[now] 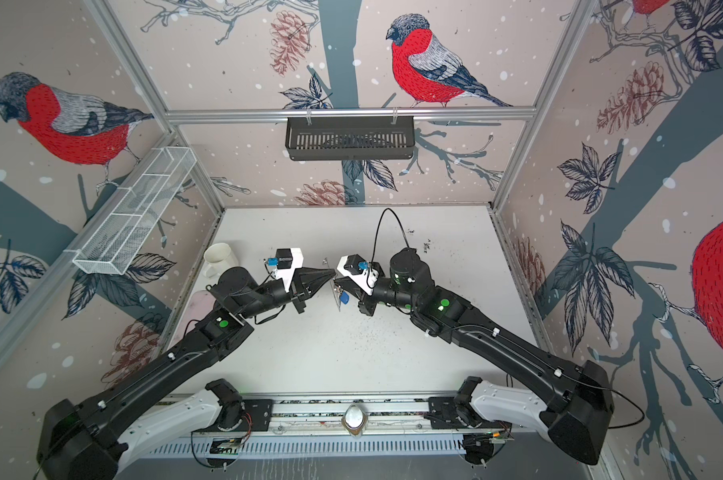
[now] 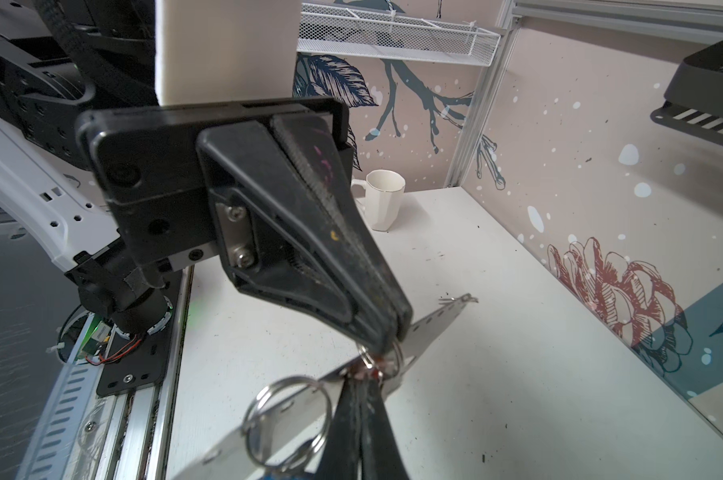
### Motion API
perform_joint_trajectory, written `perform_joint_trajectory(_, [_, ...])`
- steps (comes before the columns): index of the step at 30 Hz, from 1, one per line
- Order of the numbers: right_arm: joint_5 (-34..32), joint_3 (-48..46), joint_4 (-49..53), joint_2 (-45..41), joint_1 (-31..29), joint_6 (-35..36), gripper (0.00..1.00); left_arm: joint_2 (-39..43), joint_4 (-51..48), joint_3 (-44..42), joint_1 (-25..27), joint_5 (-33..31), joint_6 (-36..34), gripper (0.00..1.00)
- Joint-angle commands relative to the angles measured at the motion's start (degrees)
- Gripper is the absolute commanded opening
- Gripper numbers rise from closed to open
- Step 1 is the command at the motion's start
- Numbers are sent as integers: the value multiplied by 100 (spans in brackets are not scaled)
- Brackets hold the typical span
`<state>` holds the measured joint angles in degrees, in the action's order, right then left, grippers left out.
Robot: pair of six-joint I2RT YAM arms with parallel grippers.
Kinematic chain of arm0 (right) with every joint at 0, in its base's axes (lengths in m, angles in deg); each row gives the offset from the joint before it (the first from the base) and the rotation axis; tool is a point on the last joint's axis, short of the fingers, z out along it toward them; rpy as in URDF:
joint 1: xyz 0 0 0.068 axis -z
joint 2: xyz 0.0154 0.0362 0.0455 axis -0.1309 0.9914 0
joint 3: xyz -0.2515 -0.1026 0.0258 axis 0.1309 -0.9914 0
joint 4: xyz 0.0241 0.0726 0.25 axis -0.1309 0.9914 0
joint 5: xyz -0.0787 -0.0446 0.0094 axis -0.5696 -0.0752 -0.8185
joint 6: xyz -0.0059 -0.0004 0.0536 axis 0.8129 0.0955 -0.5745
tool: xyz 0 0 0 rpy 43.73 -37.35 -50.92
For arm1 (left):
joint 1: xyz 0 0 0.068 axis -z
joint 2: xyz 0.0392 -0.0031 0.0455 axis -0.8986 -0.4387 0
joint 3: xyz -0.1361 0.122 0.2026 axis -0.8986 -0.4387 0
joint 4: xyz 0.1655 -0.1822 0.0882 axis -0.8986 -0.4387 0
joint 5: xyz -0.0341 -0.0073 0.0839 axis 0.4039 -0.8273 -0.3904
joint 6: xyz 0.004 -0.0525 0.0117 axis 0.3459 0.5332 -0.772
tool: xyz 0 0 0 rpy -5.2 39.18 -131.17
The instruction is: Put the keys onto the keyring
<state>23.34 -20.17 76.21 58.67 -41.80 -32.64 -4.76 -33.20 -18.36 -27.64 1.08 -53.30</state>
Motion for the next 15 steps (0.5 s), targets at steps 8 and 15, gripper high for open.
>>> perform_joint_trajectory(8, [114, 140, -276, 161, -78, -86, 3, -78, 760, -93, 1, 125, 232, 0])
perform_joint_trajectory(15, [-717, -105, -173, -281, -10, -172, 12, -15, 714, -84, 4, -77, 184, 0])
